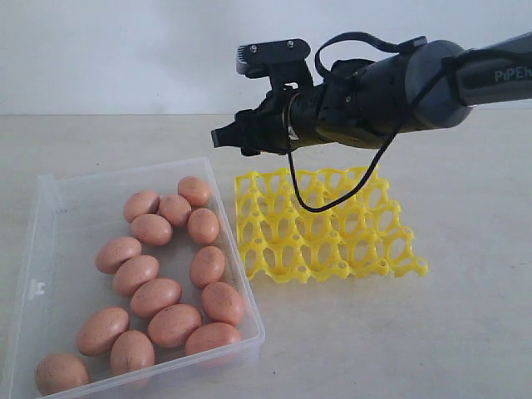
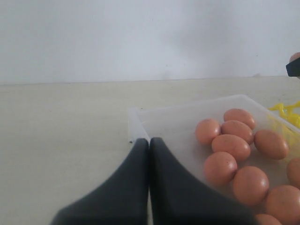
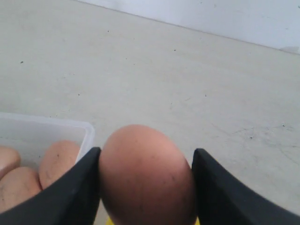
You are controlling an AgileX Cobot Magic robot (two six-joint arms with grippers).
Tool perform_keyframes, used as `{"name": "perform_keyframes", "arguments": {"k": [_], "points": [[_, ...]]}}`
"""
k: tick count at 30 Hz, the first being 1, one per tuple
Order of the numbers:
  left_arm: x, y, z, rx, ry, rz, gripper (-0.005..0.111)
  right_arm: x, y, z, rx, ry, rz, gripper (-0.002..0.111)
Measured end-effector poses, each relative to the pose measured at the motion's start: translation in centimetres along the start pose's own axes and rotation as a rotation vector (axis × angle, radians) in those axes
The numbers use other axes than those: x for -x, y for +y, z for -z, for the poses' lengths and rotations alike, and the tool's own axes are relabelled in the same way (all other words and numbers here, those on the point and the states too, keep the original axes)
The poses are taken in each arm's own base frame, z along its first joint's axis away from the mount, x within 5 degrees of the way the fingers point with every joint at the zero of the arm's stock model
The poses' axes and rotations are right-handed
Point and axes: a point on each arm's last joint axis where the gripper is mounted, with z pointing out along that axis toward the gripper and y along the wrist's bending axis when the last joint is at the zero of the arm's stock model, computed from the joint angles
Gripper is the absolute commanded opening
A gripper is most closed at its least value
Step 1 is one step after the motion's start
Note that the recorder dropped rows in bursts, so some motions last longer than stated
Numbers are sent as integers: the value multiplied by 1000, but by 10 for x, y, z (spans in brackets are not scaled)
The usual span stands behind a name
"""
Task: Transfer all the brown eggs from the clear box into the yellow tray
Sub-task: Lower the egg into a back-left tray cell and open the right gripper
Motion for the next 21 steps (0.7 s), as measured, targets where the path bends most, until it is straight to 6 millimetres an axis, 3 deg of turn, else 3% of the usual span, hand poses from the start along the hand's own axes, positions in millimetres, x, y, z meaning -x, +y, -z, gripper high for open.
{"name": "perform_keyframes", "arguments": {"k": [7,13,17,21], "points": [[0,0,0,0,0,0,-4,-5,-11,-2,56,-78,-17,0],[0,0,0,0,0,0,-4,-30,-21,0,-16,-92,21,0],[0,0,0,0,0,0,-4,-47,-20,2,-72,-62,105,0],[0,0,0,0,0,0,-4,-48,-15,3,-93,-74,145,0]]}}
